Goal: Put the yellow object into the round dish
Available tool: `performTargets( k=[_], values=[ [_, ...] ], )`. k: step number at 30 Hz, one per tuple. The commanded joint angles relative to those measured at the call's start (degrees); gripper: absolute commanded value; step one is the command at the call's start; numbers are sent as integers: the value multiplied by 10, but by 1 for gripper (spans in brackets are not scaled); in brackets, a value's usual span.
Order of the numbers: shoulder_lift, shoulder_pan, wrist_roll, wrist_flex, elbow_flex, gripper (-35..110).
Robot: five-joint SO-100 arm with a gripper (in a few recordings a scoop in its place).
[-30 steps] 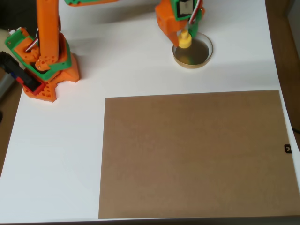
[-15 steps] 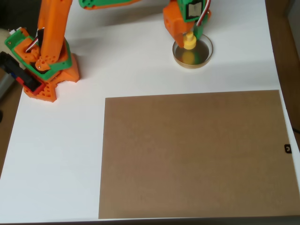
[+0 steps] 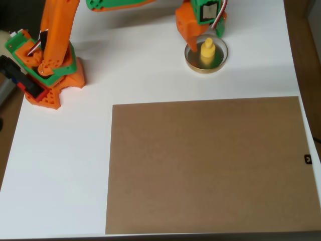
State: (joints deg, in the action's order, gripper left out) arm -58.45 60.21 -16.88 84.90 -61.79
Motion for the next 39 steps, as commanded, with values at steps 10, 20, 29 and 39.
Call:
performTargets(
  k=[10, 20, 29, 39],
  values=[
    [-182, -29, -37, 22, -98, 24],
    [-415, -74, -97, 15, -342, 24],
    [-565, -182, -133, 55, -411, 24],
    [-675, -341, -137, 26, -487, 24]
  ],
)
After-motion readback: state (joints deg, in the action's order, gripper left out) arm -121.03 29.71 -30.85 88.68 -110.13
